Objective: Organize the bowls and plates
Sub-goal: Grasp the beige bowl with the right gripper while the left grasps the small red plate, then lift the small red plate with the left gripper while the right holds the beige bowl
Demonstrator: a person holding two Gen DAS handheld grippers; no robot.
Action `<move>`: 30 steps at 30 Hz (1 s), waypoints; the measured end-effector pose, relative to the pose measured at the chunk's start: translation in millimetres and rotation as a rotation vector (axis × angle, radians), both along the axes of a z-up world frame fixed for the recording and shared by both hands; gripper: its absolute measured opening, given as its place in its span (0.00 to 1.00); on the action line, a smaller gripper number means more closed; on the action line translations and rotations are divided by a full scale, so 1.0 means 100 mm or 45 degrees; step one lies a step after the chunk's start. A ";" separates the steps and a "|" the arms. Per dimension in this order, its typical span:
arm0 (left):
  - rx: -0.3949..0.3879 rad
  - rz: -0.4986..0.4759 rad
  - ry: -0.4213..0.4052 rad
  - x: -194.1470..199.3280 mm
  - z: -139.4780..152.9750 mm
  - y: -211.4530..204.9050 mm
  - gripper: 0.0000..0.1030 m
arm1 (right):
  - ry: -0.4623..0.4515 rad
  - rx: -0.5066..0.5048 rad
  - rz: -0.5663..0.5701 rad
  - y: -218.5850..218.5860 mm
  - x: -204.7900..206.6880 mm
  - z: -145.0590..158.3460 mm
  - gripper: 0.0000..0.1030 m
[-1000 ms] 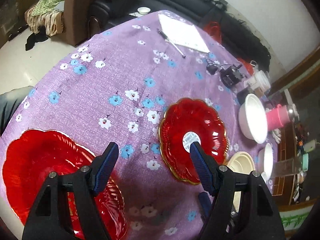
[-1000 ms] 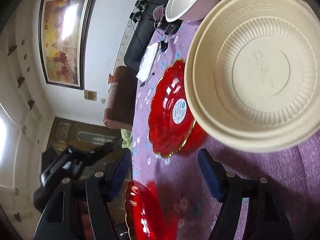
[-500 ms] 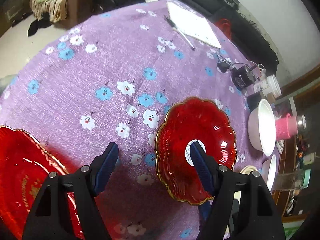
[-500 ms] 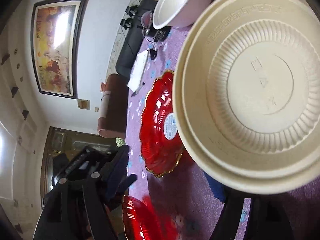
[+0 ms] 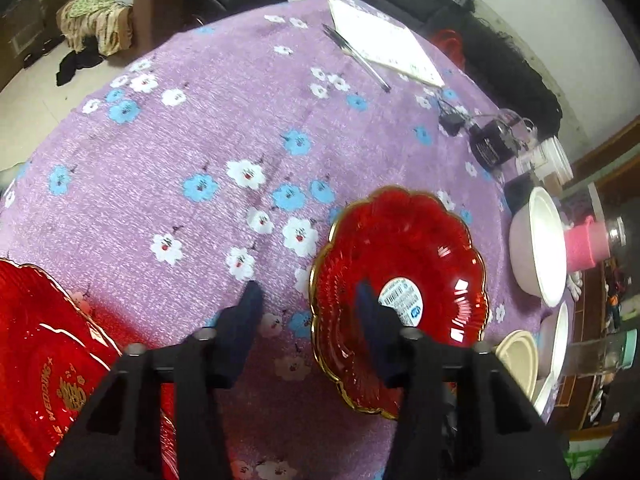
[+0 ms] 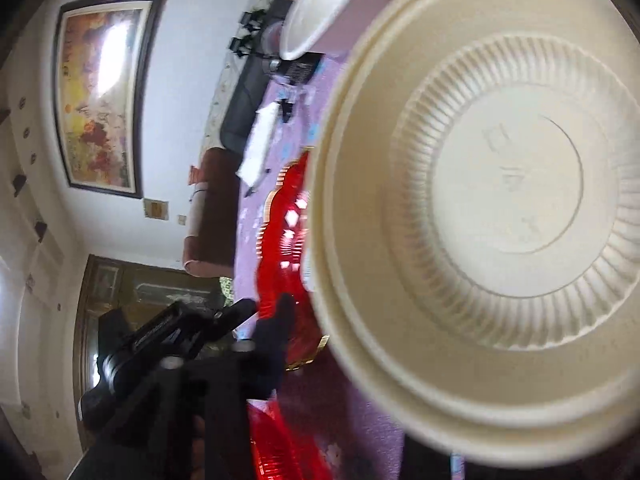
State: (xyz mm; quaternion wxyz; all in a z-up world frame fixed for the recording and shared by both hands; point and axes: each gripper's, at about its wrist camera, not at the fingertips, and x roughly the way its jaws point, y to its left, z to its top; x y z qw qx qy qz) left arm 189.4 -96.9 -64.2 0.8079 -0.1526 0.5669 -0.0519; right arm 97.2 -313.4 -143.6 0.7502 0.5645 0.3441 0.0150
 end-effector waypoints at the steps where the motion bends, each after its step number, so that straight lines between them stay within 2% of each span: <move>1: 0.013 -0.011 0.004 0.00 -0.01 -0.01 0.26 | 0.016 -0.001 -0.002 0.00 0.00 -0.02 0.13; 4: 0.057 -0.033 0.003 -0.03 -0.03 -0.04 0.14 | 0.013 -0.003 0.006 0.00 0.00 -0.03 0.13; 12: 0.050 -0.050 -0.031 -0.08 0.00 -0.06 0.05 | 0.001 -0.008 0.080 0.10 0.09 -0.02 0.15; 21: 0.023 -0.040 0.001 -0.08 -0.01 -0.05 0.05 | 0.012 -0.021 0.081 0.13 0.13 -0.02 0.17; 26: -0.025 -0.017 0.018 -0.07 0.02 0.01 0.06 | -0.016 0.020 0.068 0.12 0.13 -0.01 0.23; 29: -0.049 0.005 0.007 -0.06 0.04 0.06 0.18 | -0.013 -0.024 0.062 0.14 0.11 0.00 0.18; 30: -0.051 0.002 0.009 -0.06 0.04 0.07 0.26 | -0.003 -0.049 0.062 0.14 0.12 0.00 0.13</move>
